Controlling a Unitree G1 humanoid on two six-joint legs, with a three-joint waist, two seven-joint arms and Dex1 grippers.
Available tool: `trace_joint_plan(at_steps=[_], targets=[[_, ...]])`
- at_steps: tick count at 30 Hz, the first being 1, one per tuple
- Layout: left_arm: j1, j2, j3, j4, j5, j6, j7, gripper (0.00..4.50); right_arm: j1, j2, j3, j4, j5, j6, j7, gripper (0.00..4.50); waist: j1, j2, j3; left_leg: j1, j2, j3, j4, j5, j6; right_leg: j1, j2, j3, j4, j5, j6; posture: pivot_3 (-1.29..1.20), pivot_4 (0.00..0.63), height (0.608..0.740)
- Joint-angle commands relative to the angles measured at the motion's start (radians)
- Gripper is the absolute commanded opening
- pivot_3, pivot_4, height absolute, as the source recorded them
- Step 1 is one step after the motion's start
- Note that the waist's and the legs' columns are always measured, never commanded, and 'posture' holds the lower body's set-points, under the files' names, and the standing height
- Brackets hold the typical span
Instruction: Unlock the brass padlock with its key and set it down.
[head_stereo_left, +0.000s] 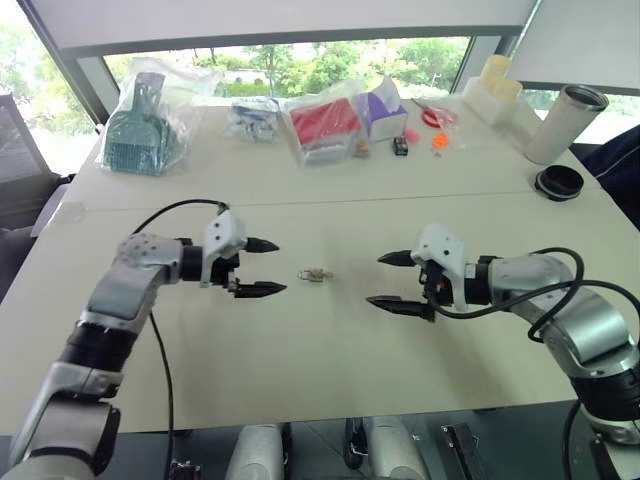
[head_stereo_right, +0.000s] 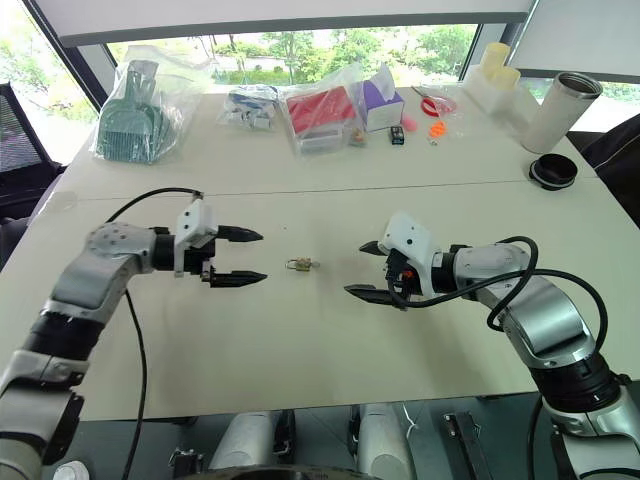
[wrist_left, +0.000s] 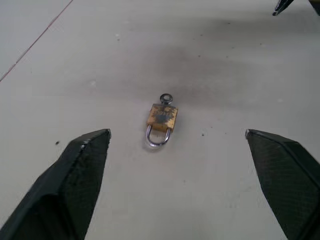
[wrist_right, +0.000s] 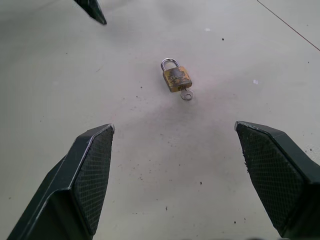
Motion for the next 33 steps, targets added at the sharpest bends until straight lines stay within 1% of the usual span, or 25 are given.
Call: trace_joint_plan(at_steps=[1,7,9,12,14,20,22,23,29,30,33], targets=[[-0.068,-0.035,-0.029,0.107,0.048,-0.094,-0.043,4.49,0.018,-0.002,-0.036,-0.062,0.017,0.012,-0.021,4.01,0.0,0.0,0.0,0.0,0.0,0.0,0.0,0.0,0.0,0.0,0.0,0.0,0.0,0.0,0.0,0.0,0.15,0.74],[-0.206,-0.162,-0.085,0.394,0.146,-0.25,-0.068,4.49,0.067,-0.005,-0.066,-0.115,0.028,0.044,-0.064,4.01,0.001,0.0,0.0,-0.001,0.0,-0.001,0.008,-0.001,0.001,0.0,0.0,0.0,0.005,0.0,0.001,0.0,0.15,0.74],[-0.239,-0.192,-0.093,0.463,0.17,-0.288,-0.074,4.49,0.08,-0.007,-0.076,-0.13,0.031,0.052,-0.076,4.01,0.0,-0.001,0.0,-0.002,0.0,-0.001,0.01,-0.001,0.001,0.0,0.0,0.0,0.006,-0.001,0.001,0.0,0.15,0.74],[-0.272,-0.225,-0.096,0.54,0.195,-0.331,-0.08,4.49,0.094,-0.006,-0.084,-0.149,0.037,0.063,-0.091,4.01,0.0,-0.001,0.0,-0.002,0.0,-0.002,0.011,-0.001,0.001,0.001,-0.001,0.0,0.006,-0.001,0.001,0.0,0.15,0.74],[-0.292,-0.245,-0.11,0.607,0.235,-0.387,-0.065,4.49,0.1,-0.003,-0.088,-0.16,0.038,0.07,-0.102,4.01,0.0,-0.001,0.0,-0.002,0.0,-0.002,0.011,-0.001,0.001,0.0,-0.001,0.0,0.007,-0.001,0.001,0.0,0.15,0.74],[-0.326,-0.274,-0.112,0.736,0.3,-0.476,-0.033,4.49,0.108,-0.005,-0.094,-0.174,0.045,0.08,-0.115,4.01,0.0,-0.002,0.0,-0.002,0.0,-0.002,0.011,-0.001,0.002,0.0,-0.001,0.0,0.007,-0.001,0.001,0.0,0.15,0.74],[-0.33,-0.276,-0.111,0.757,0.312,-0.491,-0.028,3.99,0.107,-0.006,-0.092,-0.173,0.045,0.079,-0.118,4.01,0.001,-0.003,-0.001,-0.002,0.0,-0.003,0.011,-0.001,0.002,0.001,-0.001,0.0,0.007,-0.001,0.001,0.0,0.15,0.74],[-0.331,-0.276,-0.109,0.764,0.315,-0.496,-0.025,3.65,0.105,-0.007,-0.089,-0.171,0.045,0.078,-0.119,4.01,0.001,-0.004,-0.001,-0.001,0.0,-0.003,0.011,-0.001,0.002,0.001,-0.001,0.0,0.007,-0.001,0.001,0.0,0.15,0.74],[-0.329,-0.277,-0.106,0.786,0.322,-0.509,-0.013,1.14,0.087,-0.007,-0.069,-0.158,0.039,0.063,-0.114,4.01,0.0,-0.004,-0.002,-0.001,0.001,-0.006,0.011,-0.001,0.002,0.002,-0.001,0.0,0.008,0.0,0.001,0.0,0.15,0.74],[-0.328,-0.277,-0.104,0.787,0.322,-0.507,-0.009,0.8,0.08,-0.006,-0.06,-0.153,0.03,0.056,-0.114,4.01,0.0,-0.004,-0.002,-0.001,0.001,-0.006,0.011,-0.001,0.002,0.002,-0.001,0.0,0.008,0.0,0.001,0.0,0.15,0.74],[-0.326,-0.276,-0.095,0.777,0.31,-0.497,-0.009,0.76,0.06,-0.004,-0.015,-0.133,-0.029,0.001,-0.12,4.01,-0.001,-0.004,-0.002,-0.001,0.001,-0.006,0.011,-0.001,0.002,0.002,-0.001,0.0,0.008,0.0,0.001,0.0,0.15,0.74]])
